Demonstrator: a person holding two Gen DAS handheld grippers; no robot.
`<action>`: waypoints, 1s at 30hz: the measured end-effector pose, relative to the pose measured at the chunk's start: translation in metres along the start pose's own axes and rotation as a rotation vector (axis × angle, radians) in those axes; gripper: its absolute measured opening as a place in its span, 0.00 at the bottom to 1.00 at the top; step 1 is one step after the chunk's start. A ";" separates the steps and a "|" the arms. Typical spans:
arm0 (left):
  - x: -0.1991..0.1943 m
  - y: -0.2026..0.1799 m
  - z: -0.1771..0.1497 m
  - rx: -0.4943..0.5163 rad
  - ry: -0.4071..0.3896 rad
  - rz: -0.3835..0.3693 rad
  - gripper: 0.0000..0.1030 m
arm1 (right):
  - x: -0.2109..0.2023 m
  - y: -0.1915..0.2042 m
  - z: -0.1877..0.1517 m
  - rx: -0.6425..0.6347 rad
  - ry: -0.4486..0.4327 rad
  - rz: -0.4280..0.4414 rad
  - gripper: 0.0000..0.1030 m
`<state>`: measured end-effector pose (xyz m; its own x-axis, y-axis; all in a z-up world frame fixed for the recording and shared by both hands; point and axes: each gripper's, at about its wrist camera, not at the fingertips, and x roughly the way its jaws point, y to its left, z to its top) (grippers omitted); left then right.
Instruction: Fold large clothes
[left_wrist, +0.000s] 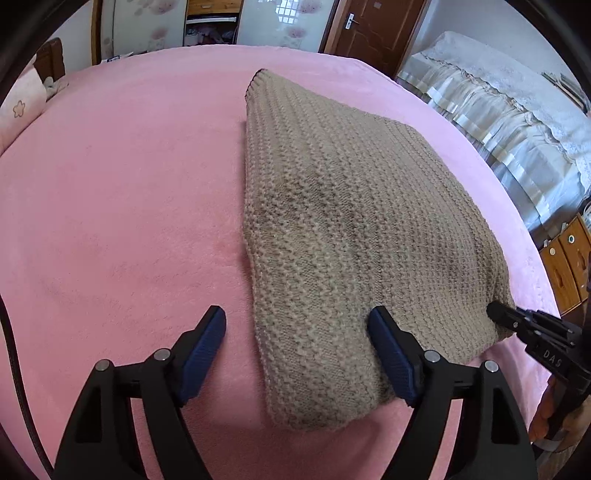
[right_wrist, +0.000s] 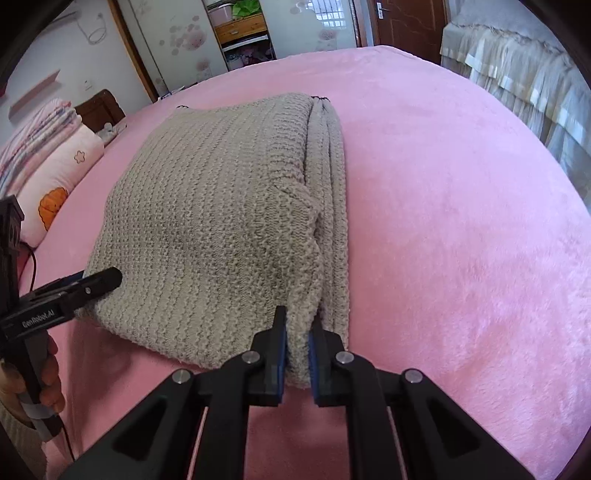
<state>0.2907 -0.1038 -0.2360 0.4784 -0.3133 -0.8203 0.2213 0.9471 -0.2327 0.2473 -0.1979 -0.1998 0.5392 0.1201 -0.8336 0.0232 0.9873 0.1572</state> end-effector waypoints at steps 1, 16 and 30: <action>-0.006 -0.003 0.003 0.017 -0.002 0.011 0.76 | -0.005 0.002 0.003 0.000 -0.005 0.003 0.11; -0.016 -0.039 0.108 0.034 -0.141 -0.031 0.99 | -0.006 0.098 0.104 -0.174 -0.183 0.072 0.26; 0.059 0.012 0.108 -0.143 0.047 -0.076 1.00 | 0.055 0.069 0.118 -0.078 -0.028 0.083 0.01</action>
<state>0.4135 -0.1183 -0.2311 0.4236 -0.3836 -0.8206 0.1304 0.9223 -0.3638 0.3781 -0.1359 -0.1720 0.5600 0.2001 -0.8039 -0.0875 0.9792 0.1828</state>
